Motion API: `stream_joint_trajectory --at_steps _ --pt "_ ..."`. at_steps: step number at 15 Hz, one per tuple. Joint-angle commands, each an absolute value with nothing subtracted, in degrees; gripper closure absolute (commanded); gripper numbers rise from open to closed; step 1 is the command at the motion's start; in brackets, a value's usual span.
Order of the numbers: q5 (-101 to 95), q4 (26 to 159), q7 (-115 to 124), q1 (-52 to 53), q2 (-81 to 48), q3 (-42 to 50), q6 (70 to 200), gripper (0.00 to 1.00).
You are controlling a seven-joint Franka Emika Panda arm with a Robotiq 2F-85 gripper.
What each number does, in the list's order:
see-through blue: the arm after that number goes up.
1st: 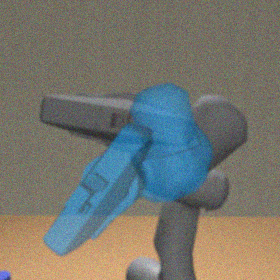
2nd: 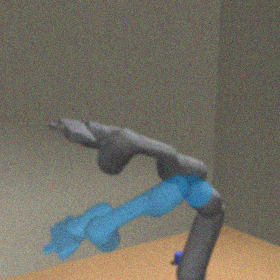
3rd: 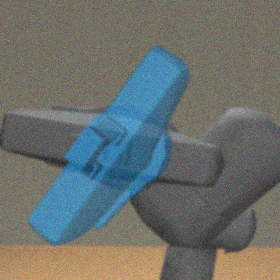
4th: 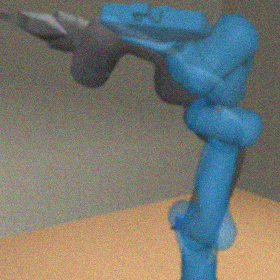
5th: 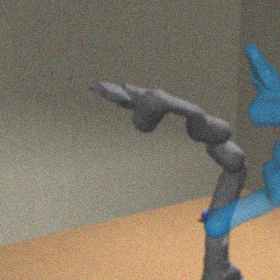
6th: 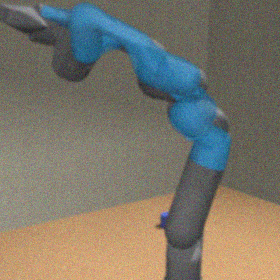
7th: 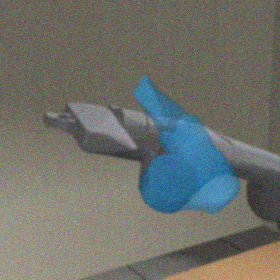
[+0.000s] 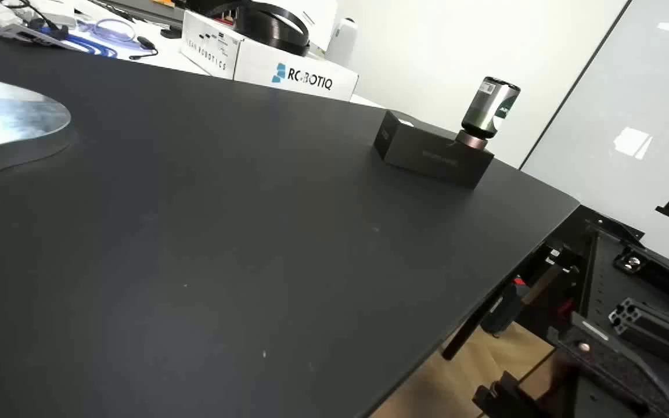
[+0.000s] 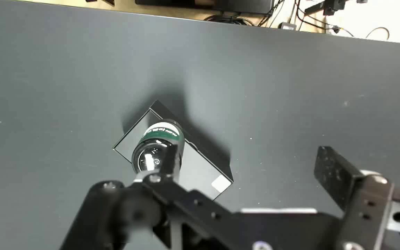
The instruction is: Remove the bottle from the top of the black box and place it on the table
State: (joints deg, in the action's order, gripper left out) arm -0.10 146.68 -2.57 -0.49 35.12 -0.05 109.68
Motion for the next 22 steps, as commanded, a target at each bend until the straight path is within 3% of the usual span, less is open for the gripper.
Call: stream_joint_trajectory --at_steps 1,22 --pt "-0.25 146.58 -2.41 -0.2 35.07 0.19 109.55 0.0" --pt "2.82 144.09 5.72 -2.56 32.14 -0.01 113.37 0.0"
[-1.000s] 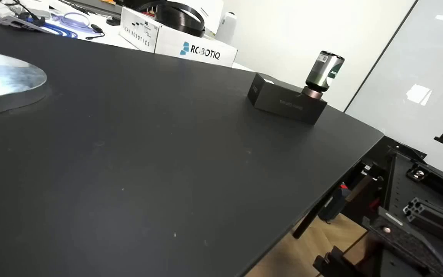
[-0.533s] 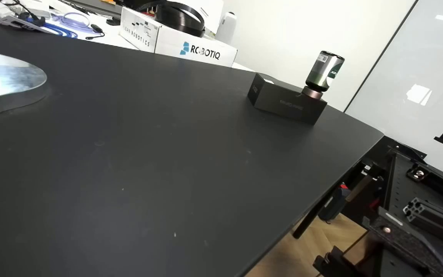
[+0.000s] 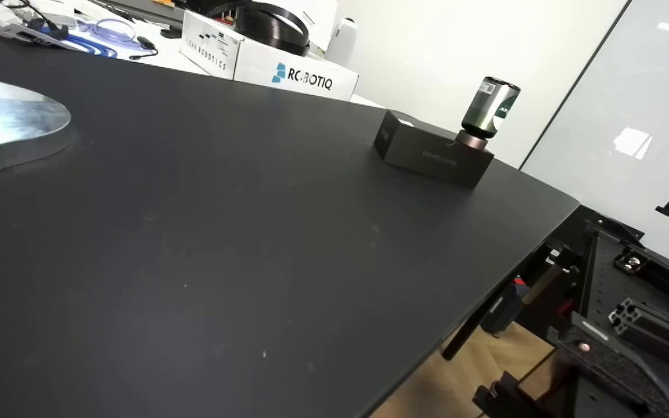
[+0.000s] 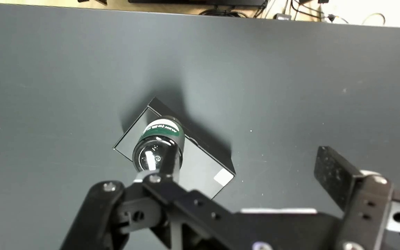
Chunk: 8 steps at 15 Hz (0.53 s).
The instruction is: Remove the bottle from the top of the black box and place it on the table
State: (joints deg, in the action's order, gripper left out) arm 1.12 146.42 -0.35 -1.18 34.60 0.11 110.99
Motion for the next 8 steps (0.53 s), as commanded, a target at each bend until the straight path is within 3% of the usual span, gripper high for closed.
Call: stream_joint_trajectory --at_steps 1,8 --pt "2.75 143.11 7.91 -3.4 30.68 -0.33 113.79 0.0" --pt "1.34 141.29 21.67 -9.26 21.1 -0.86 127.67 0.0"
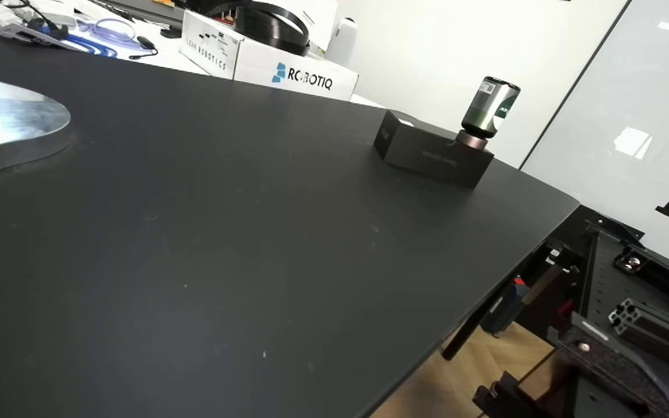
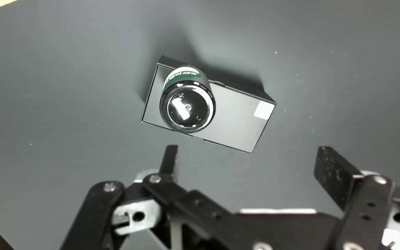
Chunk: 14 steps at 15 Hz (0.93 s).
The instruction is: Remove the bottle from the top of the black box and place it on the table
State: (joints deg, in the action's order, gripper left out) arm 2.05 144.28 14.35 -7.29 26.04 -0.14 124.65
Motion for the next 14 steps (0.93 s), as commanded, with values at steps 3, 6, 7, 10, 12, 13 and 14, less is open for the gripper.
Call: stream_joint_trajectory --at_steps 3,6,7,10,12,13,14 --pt "0.53 140.34 29.06 -11.12 17.45 -1.26 130.71 0.0" --pt "-1.21 140.87 37.28 -12.52 14.68 -1.71 134.54 0.0" --pt "-2.62 141.0 39.51 -12.93 13.58 -1.97 134.36 0.0" --pt "-6.21 142.05 42.89 -12.43 11.55 -1.42 133.01 0.0" --pt "-6.38 142.28 43.36 -11.74 10.55 -0.64 131.97 0.0" --pt "-5.84 142.55 42.56 -11.38 10.38 -0.25 130.8 0.0" --pt "-5.94 142.9 42.4 -11.22 10.38 -0.07 130.03 0.0"
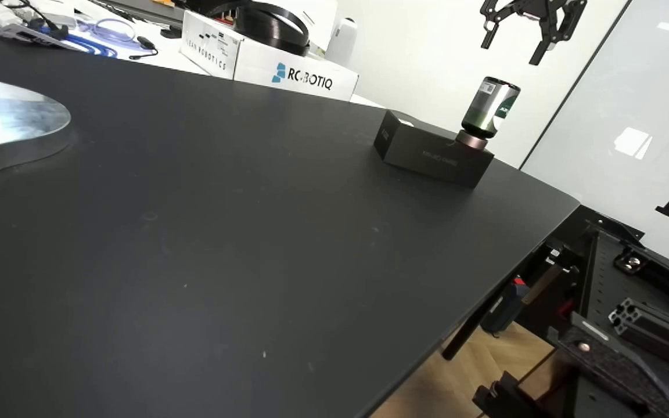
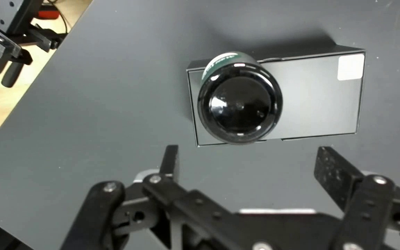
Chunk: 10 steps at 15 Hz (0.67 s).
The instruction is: Remove the bottle from the top of the black box and place it on the table
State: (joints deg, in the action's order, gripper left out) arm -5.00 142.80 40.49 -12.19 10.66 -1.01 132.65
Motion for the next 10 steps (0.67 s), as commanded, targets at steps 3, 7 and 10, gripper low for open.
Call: stream_joint_trajectory --at_steps 3,7,10 --pt "-6.92 144.14 42.12 -11.06 10.79 0.28 128.24 0.0" --pt "-6.85 145.43 40.78 -10.83 10.67 0.87 128.84 0.0" --pt "-6.56 146.26 40.02 -10.48 10.28 0.94 131.92 0.0"
